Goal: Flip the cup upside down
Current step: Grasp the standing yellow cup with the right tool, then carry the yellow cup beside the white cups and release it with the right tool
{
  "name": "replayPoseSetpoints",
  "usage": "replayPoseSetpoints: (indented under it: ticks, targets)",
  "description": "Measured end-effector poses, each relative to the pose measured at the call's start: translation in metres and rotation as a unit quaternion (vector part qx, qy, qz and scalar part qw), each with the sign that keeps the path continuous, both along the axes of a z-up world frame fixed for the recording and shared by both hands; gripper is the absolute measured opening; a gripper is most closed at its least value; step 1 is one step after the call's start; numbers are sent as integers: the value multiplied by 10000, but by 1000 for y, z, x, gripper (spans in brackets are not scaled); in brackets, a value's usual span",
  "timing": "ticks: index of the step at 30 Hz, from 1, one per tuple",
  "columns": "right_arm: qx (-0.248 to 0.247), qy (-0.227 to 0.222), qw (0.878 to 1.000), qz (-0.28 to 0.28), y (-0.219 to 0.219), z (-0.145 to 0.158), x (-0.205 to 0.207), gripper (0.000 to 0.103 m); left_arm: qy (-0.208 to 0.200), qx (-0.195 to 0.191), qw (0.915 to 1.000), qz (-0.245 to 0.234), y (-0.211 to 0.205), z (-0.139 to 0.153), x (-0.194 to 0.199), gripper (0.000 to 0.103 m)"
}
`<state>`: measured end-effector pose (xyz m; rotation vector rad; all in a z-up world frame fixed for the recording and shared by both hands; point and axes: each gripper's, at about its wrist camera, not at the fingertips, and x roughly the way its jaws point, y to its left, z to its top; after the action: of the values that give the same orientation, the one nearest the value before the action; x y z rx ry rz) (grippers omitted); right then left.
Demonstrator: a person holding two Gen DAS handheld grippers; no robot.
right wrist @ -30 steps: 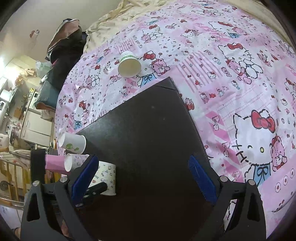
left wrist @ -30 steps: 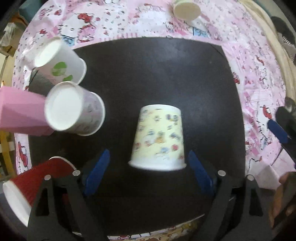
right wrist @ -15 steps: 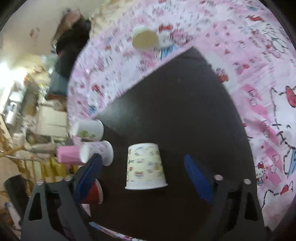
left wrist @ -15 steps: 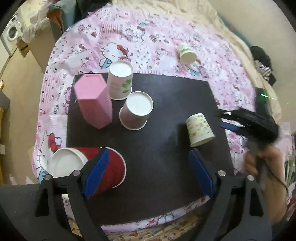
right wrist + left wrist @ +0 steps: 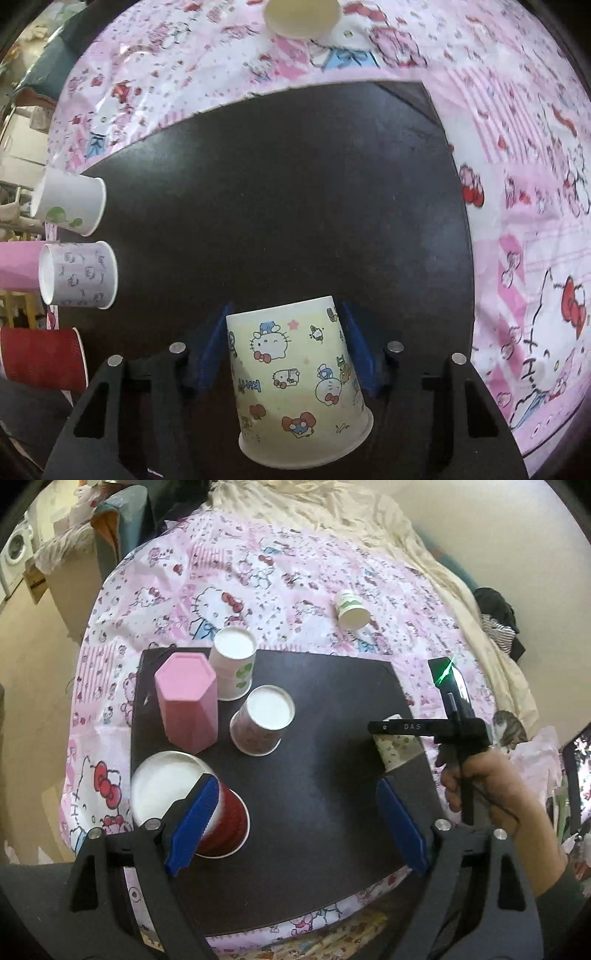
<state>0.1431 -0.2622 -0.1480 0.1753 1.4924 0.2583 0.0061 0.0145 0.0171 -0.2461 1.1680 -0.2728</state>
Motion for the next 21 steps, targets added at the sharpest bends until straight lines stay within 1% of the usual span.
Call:
replayPoseSetpoints:
  ticks: [2,5,6,8,9,11,13,15,17,19,21]
  targets:
    - [274,-226,9994,28,3,10,-4,61,5,-44,10000,-7,0,3,1,85]
    - [748,-672,9949,12,11,26,-15,61,-24,-237,9997,37,4,9,2,85]
    - [912,-886,9919,2,16,33,-21,61,-42,-300,9995,45,5,12,1,85]
    - [1170,-1290,9847,7,28,45,-31,61,-138,-301,9994,79,10,19,-1,85]
    - [1372,-1598,9776,-17,36,50,-39,61,-194,-279,9993,124,13,20,-2,85]
    - [1551,-2018,9670,-85,49,56,-51,61,-282,-191,9992,214,22,21,-5,85]
    - [1561,-2482,9557,-261,64,53,-67,61,-289,-43,9990,332,35,15,-8,85]
    - [1403,-2694,9521,-361,75,43,-76,61,-261,11,9986,463,48,6,-11,85]
    - [1230,-2819,9508,-364,87,33,-80,61,-238,-28,9981,569,60,-1,-13,85]
    - [1073,-3038,9461,-340,96,28,-82,61,-246,-100,9977,629,70,-10,-14,85]
    - [968,-3281,9391,-336,97,31,-88,61,-265,-181,9972,669,75,-15,-15,85]
